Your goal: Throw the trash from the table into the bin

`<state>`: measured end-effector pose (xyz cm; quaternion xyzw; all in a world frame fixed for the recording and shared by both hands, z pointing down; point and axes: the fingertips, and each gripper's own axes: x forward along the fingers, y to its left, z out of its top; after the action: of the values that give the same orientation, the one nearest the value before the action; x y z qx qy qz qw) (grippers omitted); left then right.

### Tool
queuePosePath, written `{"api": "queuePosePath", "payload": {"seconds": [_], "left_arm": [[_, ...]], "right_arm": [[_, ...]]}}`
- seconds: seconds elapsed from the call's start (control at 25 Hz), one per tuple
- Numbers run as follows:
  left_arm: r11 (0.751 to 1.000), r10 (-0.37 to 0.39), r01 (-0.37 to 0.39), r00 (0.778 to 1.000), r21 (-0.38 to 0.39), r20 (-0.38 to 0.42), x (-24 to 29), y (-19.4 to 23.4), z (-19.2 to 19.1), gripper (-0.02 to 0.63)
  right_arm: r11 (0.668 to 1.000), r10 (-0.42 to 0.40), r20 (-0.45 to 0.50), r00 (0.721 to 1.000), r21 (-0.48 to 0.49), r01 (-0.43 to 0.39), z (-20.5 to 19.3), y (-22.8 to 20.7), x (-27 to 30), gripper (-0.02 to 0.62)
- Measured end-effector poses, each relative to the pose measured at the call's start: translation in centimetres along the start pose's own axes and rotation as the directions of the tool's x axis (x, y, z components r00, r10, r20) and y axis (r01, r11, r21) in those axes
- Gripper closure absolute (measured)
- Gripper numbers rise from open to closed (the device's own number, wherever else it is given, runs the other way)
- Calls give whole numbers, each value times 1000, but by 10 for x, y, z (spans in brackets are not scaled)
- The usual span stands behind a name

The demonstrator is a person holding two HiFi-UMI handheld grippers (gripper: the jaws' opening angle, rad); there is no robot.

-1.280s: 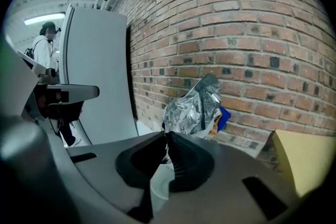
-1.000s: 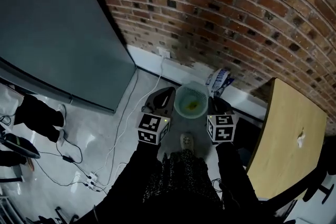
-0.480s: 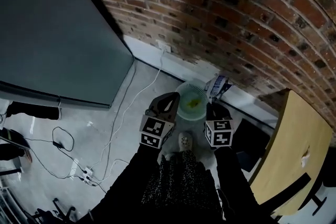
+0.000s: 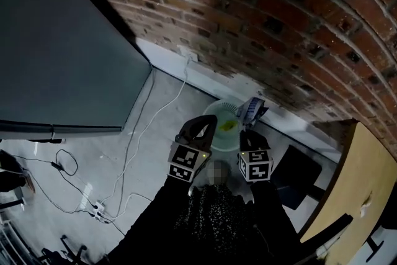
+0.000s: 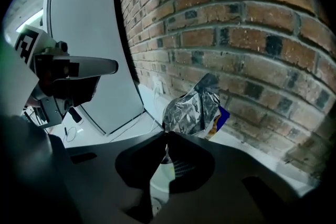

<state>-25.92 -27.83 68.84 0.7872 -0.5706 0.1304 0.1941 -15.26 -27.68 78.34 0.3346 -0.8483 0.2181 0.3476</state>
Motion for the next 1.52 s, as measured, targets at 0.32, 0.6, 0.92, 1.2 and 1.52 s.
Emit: {"api": "queuePosePath", "payload": {"seconds": [0.32, 0.6, 0.92, 1.2, 1.52], "left_arm": [[999, -5, 4, 1000, -33, -29, 21, 7, -45, 600], [999, -7, 5, 999, -46, -36, 34, 10, -59, 600], [997, -44, 41, 998, -59, -50, 34, 2, -59, 600], [998, -49, 47, 998, -53, -36, 23, -4, -42, 600], [998, -46, 46, 999, -33, -14, -11, -13, -8, 600]], "right_arm": [[1000, 28, -69, 997, 17, -26, -48, -1, 46, 569], [998, 54, -114, 992, 44, -49, -73, -1, 65, 569], [987, 153, -155, 976, 73, -143, -80, 15, 68, 455], [988, 123, -113, 986, 105, -112, -60, 10, 52, 379], [992, 120, 19, 993, 39, -120, -8, 23, 3, 380]]}}
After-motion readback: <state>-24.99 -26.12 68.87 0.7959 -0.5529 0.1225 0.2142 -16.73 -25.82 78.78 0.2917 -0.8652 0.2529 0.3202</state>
